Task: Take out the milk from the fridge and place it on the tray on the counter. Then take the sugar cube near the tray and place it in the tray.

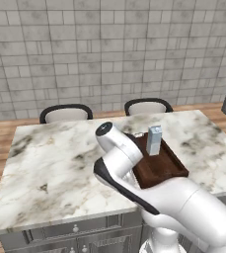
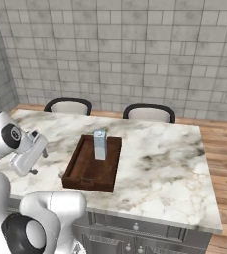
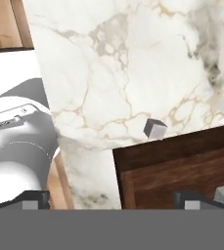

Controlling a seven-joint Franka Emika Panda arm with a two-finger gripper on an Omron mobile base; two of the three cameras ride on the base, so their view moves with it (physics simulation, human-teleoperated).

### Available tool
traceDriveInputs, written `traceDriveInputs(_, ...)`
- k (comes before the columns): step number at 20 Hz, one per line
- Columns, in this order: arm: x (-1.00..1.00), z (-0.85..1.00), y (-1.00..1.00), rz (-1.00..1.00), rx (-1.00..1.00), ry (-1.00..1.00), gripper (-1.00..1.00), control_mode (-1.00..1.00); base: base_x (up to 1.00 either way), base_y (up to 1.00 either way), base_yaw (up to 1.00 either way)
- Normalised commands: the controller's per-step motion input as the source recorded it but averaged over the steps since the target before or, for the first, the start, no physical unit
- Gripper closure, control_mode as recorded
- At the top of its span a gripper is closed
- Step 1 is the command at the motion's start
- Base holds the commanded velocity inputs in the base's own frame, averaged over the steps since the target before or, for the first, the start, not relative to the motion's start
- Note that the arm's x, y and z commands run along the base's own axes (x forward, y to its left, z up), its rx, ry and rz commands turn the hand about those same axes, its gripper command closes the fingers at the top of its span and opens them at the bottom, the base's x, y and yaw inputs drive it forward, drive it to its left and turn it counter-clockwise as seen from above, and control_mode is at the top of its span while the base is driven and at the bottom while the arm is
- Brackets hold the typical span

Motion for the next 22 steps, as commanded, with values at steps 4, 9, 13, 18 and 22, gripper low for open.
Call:
traceDriveInputs(4, 0.00, 0.00, -0.39, 0.00, 0.09, 0.05, -1.00, -1.00, 0.00, 0.00, 0.00)
traceDriveInputs(9, 0.00, -0.26, -0.26, 0.00, 0.02, 0.03, -1.00, -1.00, 0.00, 0.00, 0.00)
traceDriveInputs(13, 0.00, -0.45, -0.03, 0.00, -0.03, 0.00, -1.00, -1.00, 0.00, 0.00, 0.00)
traceDriveInputs(18, 0.06, -0.26, -0.03, 0.00, -0.04, 0.00, -1.00, -1.00, 0.00, 0.00, 0.00)
traceDriveInputs(22, 0.11, -0.05, 0.00, 0.00, 0.00, 0.00, -1.00, -1.00, 0.00, 0.00, 0.00)
